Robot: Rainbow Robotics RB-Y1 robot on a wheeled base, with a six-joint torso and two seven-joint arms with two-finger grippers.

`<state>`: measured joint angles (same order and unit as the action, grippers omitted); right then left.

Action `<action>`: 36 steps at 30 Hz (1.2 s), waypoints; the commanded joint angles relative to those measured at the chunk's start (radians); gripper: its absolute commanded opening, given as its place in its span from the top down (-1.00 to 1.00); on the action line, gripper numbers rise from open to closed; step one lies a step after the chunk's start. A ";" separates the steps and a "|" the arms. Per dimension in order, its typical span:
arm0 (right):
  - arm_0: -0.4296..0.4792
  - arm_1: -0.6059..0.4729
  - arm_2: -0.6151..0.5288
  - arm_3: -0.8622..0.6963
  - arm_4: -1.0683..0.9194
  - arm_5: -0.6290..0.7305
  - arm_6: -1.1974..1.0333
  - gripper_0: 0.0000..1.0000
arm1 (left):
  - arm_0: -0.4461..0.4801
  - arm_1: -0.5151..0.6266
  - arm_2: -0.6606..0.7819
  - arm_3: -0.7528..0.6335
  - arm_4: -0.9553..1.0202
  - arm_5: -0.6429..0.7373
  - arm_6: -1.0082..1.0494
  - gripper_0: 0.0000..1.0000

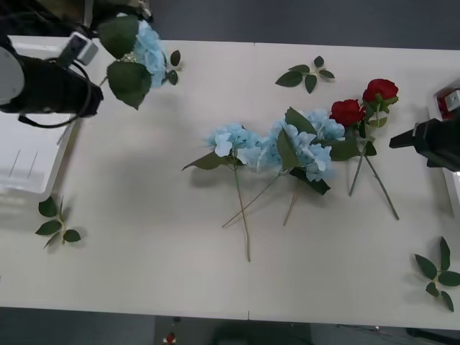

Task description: Put the red flowers into the right box and the blue flowers into the left box

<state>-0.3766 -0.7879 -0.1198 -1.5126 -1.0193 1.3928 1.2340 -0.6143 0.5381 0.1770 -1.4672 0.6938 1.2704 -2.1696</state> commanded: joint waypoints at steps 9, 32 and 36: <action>-0.192 0.015 0.097 0.167 0.074 -0.061 -0.120 -1.00 | -0.024 0.114 0.207 -0.134 -0.395 0.234 -0.256 1.00; -0.384 0.108 0.094 0.516 0.291 -0.215 -0.125 -1.00 | -0.024 0.108 0.153 0.349 -0.786 -0.164 -0.259 1.00; -0.390 0.124 0.092 0.525 0.303 -0.239 -0.128 -1.00 | -0.024 0.108 0.151 0.372 -0.794 -0.192 -0.259 0.69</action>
<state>-0.7351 -0.6715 -0.0205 -0.9693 -0.7308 1.1680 1.1418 -0.6143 0.6332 0.3190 -1.0769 -0.0865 1.0898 -2.4271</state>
